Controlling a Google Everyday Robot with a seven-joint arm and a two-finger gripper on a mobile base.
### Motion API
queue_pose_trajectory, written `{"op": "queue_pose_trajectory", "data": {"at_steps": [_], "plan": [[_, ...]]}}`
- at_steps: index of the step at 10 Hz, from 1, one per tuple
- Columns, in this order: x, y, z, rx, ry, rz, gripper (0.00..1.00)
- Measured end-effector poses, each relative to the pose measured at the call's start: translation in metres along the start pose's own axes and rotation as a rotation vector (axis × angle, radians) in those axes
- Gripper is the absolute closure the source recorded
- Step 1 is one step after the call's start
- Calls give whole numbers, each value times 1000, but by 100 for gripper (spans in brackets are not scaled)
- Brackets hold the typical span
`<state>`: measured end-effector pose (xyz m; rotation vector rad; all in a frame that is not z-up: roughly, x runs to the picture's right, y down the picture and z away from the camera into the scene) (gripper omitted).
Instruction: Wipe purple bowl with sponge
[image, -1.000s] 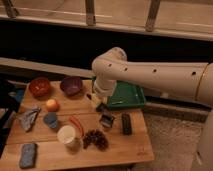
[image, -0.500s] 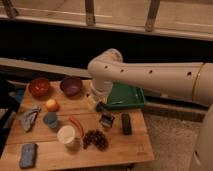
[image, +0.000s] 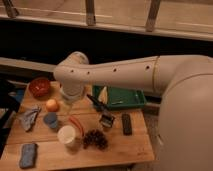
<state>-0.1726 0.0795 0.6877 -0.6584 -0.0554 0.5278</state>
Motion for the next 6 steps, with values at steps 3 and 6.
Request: {"op": "queue_pose_trajectory", "data": {"at_steps": [3, 6], "plan": [[-41, 72, 11, -68, -29, -213, 32], [-46, 87, 11, -83, -38, -260, 32]]}}
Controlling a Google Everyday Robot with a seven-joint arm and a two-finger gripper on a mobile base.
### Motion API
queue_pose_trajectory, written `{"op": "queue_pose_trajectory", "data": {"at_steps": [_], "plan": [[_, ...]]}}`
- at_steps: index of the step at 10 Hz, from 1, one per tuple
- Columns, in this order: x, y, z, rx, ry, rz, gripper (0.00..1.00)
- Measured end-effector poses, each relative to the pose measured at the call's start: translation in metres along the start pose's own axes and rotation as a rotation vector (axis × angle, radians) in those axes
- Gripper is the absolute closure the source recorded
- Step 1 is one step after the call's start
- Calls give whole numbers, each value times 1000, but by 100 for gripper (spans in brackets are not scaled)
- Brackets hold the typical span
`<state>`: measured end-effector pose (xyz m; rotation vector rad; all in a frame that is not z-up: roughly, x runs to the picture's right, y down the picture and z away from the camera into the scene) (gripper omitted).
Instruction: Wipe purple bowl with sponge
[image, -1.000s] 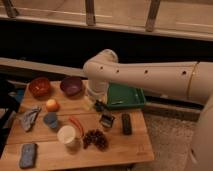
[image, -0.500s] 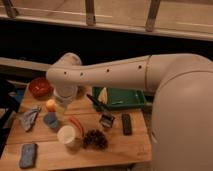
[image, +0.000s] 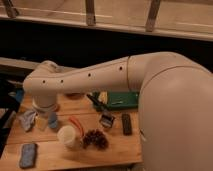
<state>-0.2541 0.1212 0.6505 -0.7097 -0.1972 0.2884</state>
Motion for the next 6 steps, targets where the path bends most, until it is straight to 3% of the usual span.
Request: {"op": "queue_pose_trajectory", "data": {"at_steps": [3, 6], "plan": [[-1, 2, 4, -9, 17, -18, 32], [-37, 16, 44, -76, 20, -101, 32]]}}
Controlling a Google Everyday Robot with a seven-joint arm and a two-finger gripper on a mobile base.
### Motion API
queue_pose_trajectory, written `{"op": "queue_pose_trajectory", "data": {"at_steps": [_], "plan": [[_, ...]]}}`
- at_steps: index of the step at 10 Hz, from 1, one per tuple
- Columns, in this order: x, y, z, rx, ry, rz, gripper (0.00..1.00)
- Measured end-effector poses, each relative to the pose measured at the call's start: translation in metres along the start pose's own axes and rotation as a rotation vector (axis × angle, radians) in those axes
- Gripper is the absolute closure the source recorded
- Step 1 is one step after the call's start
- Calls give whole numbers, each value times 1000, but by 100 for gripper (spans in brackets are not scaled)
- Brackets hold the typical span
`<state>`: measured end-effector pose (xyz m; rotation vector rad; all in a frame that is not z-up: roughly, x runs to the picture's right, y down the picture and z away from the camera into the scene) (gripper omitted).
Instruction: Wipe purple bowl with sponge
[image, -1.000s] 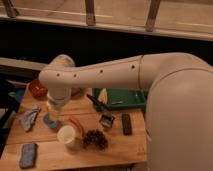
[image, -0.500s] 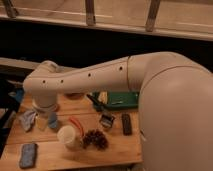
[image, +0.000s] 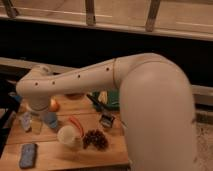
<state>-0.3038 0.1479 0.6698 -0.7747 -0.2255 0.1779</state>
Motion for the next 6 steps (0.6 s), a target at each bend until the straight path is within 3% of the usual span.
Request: {"op": "queue_pose_trajectory", "data": {"at_steps": [4, 6], "plan": [[-56, 19, 49, -97, 14, -148, 32], [-69, 30, 65, -136, 17, -205, 32]]}}
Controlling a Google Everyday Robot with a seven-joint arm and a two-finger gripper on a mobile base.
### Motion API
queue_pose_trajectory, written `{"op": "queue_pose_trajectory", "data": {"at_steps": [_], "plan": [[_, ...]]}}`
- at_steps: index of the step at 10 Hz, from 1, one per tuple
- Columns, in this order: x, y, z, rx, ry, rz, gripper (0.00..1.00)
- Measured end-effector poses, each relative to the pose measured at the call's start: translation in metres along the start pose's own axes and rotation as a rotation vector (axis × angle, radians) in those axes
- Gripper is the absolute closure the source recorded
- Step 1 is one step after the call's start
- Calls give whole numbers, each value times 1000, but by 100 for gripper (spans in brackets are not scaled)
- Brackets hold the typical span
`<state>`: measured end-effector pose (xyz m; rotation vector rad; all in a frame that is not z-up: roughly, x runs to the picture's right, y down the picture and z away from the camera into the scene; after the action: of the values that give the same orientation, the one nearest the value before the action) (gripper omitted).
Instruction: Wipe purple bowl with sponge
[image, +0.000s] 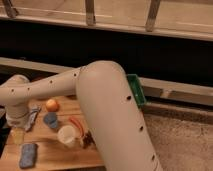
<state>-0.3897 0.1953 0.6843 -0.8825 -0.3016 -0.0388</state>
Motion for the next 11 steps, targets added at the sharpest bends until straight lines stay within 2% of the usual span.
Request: {"op": "queue_pose_trajectory", "data": {"at_steps": [4, 6, 8, 11], "plan": [[-1, 1, 2, -4, -4, -3, 32], [1, 1, 12, -21, -8, 0, 32], [8, 2, 34, -60, -18, 11, 32], [17, 5, 57, -128, -67, 39, 32]]}}
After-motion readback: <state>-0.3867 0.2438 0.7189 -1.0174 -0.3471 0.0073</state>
